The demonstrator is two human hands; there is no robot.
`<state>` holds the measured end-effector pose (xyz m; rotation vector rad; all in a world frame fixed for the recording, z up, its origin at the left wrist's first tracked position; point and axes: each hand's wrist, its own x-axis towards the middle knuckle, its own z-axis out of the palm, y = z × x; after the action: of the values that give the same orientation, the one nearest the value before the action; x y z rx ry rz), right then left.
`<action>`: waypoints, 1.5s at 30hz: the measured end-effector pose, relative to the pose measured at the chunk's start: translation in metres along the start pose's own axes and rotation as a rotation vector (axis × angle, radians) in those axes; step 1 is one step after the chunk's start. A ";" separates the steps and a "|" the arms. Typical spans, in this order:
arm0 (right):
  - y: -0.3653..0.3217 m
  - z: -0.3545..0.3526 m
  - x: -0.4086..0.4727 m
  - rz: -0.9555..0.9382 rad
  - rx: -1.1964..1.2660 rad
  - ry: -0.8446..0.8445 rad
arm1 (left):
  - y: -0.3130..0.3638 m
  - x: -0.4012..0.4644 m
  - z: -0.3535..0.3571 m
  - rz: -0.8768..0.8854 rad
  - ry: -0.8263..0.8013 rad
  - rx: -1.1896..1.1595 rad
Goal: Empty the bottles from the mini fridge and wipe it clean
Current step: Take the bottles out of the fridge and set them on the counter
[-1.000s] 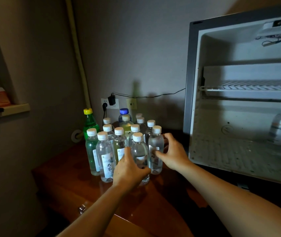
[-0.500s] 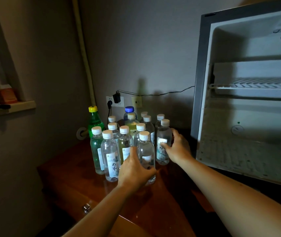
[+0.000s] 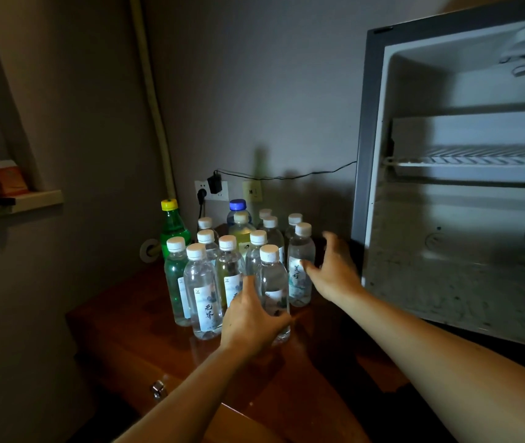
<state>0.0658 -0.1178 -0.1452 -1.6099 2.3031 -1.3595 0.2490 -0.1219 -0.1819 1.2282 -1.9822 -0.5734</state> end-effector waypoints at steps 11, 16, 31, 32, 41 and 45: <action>-0.008 0.014 0.007 0.107 0.042 -0.058 | 0.001 0.003 0.006 0.087 0.046 0.043; -0.005 0.010 0.012 0.080 -0.061 -0.130 | 0.010 0.006 0.010 0.213 0.034 0.083; -0.001 -0.025 -0.025 -0.343 -0.070 -0.070 | 0.040 0.021 0.020 0.333 0.217 0.617; -0.001 -0.025 -0.026 -0.344 -0.082 -0.089 | 0.041 0.023 0.021 0.319 0.210 0.593; 0.006 -0.034 -0.029 -0.305 -0.083 -0.241 | 0.044 0.022 0.016 0.291 0.162 0.620; 0.015 -0.057 -0.034 -0.303 -0.114 -0.256 | 0.059 0.011 0.013 0.350 0.214 0.570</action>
<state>0.0437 -0.0541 -0.1341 -2.0990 2.0867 -1.0007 0.2027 -0.1052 -0.1459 1.1533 -2.1721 0.3091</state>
